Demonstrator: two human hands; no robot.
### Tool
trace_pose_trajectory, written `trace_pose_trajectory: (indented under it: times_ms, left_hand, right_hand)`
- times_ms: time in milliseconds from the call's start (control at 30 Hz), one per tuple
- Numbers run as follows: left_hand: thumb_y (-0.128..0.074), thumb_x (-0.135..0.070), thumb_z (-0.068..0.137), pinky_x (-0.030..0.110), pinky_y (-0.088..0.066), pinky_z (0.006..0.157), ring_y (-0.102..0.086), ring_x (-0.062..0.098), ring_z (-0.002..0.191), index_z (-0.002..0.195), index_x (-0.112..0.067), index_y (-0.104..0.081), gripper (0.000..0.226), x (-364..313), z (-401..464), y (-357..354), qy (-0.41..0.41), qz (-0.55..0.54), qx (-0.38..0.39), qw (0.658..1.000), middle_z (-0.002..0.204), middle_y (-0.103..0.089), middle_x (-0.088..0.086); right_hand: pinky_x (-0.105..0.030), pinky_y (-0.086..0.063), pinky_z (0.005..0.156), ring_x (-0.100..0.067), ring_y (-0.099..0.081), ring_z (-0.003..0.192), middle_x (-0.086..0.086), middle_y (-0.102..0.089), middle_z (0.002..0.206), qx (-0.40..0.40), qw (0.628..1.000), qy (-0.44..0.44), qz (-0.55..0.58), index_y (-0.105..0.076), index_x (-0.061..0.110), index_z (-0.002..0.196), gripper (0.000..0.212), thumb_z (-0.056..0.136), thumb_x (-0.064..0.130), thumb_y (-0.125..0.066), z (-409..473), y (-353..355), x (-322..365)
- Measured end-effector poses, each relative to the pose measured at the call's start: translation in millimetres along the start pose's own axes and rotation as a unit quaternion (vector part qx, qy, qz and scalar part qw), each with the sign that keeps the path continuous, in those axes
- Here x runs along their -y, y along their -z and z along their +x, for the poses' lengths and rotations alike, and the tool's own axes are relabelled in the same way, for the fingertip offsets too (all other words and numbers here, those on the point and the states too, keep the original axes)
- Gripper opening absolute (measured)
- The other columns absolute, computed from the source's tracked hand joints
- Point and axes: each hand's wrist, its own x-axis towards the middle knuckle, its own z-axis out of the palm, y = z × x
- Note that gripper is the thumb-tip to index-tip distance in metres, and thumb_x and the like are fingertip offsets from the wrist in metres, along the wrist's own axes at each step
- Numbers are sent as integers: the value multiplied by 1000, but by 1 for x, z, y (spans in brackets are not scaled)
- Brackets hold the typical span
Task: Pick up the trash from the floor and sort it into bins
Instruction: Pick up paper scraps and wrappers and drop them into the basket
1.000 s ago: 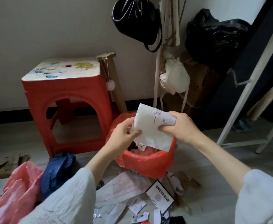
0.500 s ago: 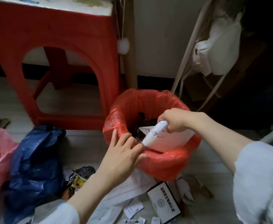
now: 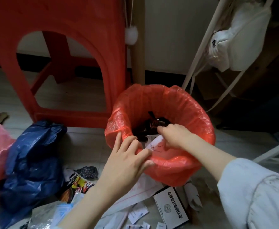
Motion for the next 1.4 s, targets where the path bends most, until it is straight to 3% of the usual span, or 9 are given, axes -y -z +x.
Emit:
trace_pose_trajectory:
  times_ms: [167, 367, 600, 833, 900, 1000, 1167, 1267, 1400]
  left_hand:
    - [-14, -51, 98, 56, -27, 108, -46, 21, 107, 103, -29, -49, 42, 0, -5, -2, 0, 4, 1, 1000, 90, -55, -3]
    - [-14, -50, 98, 53, -21, 109, -45, 21, 105, 101, -26, -58, 50, -1, 4, -3, -4, 11, 0, 1000, 91, -55, -2]
    - [-14, -50, 98, 53, -19, 110, -43, 20, 109, 102, -26, -62, 54, -2, 6, -2, -4, 7, 5, 1000, 94, -55, -3]
    - [-22, -51, 95, 52, -12, 111, -35, 29, 135, 112, -26, -62, 50, -6, 7, 2, 20, -19, 28, 999, 119, -60, 0]
    - [-26, -47, 94, 49, -10, 112, -32, 30, 137, 117, -22, -61, 49, -14, 6, 6, 40, -46, 30, 998, 126, -58, 2]
    - [-30, -34, 92, 49, -12, 111, -35, 32, 135, 118, -17, -61, 44, -24, -1, 14, 47, -85, -2, 995, 129, -56, 7]
    - [-45, -5, 83, 32, -33, 104, -40, 28, 122, 108, -5, -61, 29, -72, -30, 27, 72, -193, -90, 974, 121, -53, 12]
    - [-49, -3, 80, 32, -41, 92, -45, 25, 114, 106, -10, -59, 28, -101, -62, 10, 14, -205, 2, 979, 120, -53, 9]
    - [-56, -9, 85, 39, -43, 98, -42, 26, 125, 118, -19, -57, 34, -107, -109, -28, 34, -185, 210, 959, 136, -46, 7]
  right_hand:
    - [-26, -40, 67, -17, -54, 82, 6, -53, 77, 78, 980, 6, 185, -68, 26, 99, 21, 79, 22, -72, -12, 3, -13]
    - [-32, -42, 94, -26, -52, 118, -8, -59, 125, 40, 994, 9, 100, -64, 26, 118, 35, 84, 23, -66, -4, -16, 8]
    - [-29, -44, 93, -29, -54, 114, -16, -64, 112, 28, 979, -73, 188, -69, 12, 102, 23, 80, 8, -64, 4, -21, 8]
    - [-28, -44, 94, -28, -55, 118, -15, -62, 122, 45, 953, -81, 290, -63, 6, 119, 33, 91, 6, -44, -18, -8, 6]
    - [-28, -36, 106, -24, -49, 126, -8, -60, 129, -3, 945, -79, 317, -64, 14, 120, 35, 93, 8, -42, -37, -1, 1]
    - [-23, -37, 102, -18, -54, 120, -4, -64, 124, -127, 905, -94, 394, -67, 18, 115, 33, 95, 11, -42, -75, 3, -4]
    - [0, -37, 57, 13, -56, 57, -1, -71, 81, -332, 797, -136, 485, -69, 15, 101, 28, 93, 3, -45, -168, -33, 4]
    - [-5, -42, 60, 9, -56, 56, -1, -71, 81, -272, 802, -197, 493, -69, 12, 102, 24, 92, 3, -49, -204, -105, 12]
    - [-19, -42, 92, -9, -59, 105, 4, -64, 117, -97, 824, -229, 509, -60, 19, 121, 29, 93, 15, -55, -229, -196, 35]
